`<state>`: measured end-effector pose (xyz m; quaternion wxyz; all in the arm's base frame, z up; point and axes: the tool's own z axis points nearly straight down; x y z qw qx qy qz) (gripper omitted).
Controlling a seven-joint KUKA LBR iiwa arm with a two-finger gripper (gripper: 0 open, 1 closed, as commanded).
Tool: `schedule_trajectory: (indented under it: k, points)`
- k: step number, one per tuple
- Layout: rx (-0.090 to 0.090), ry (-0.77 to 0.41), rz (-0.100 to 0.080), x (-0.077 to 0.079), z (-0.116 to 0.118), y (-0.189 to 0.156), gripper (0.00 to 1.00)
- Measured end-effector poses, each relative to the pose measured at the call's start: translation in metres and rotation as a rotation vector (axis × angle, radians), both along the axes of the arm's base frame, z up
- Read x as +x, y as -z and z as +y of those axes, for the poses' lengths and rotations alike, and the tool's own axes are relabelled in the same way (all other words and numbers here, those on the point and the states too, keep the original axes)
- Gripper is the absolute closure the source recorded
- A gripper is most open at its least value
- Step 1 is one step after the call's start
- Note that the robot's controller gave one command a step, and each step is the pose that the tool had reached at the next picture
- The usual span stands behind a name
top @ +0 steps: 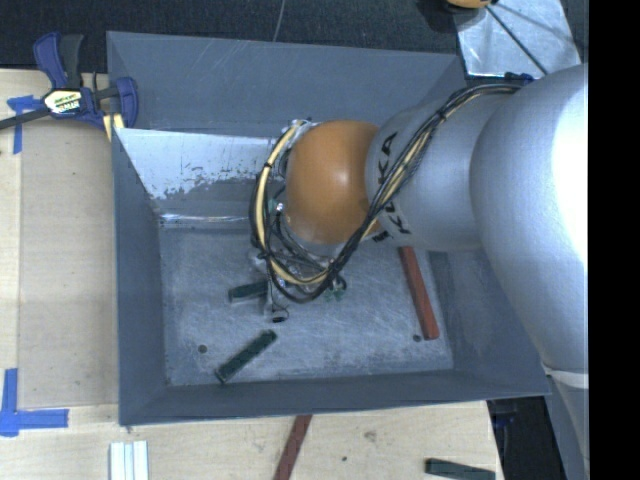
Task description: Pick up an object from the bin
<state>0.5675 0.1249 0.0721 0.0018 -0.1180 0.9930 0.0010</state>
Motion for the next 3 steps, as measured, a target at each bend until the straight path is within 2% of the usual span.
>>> schedule_trajectory:
  k: [1, 2, 3]
  points:
    - [0.000, 0.000, 0.000, 0.000, 0.000, 0.000, 1.00]
    - [0.000, -0.044, -0.006, -0.020, -0.010, 0.000, 1.00]
    - [-0.002, -0.065, -0.001, 0.011, 0.032, -0.130, 1.00]
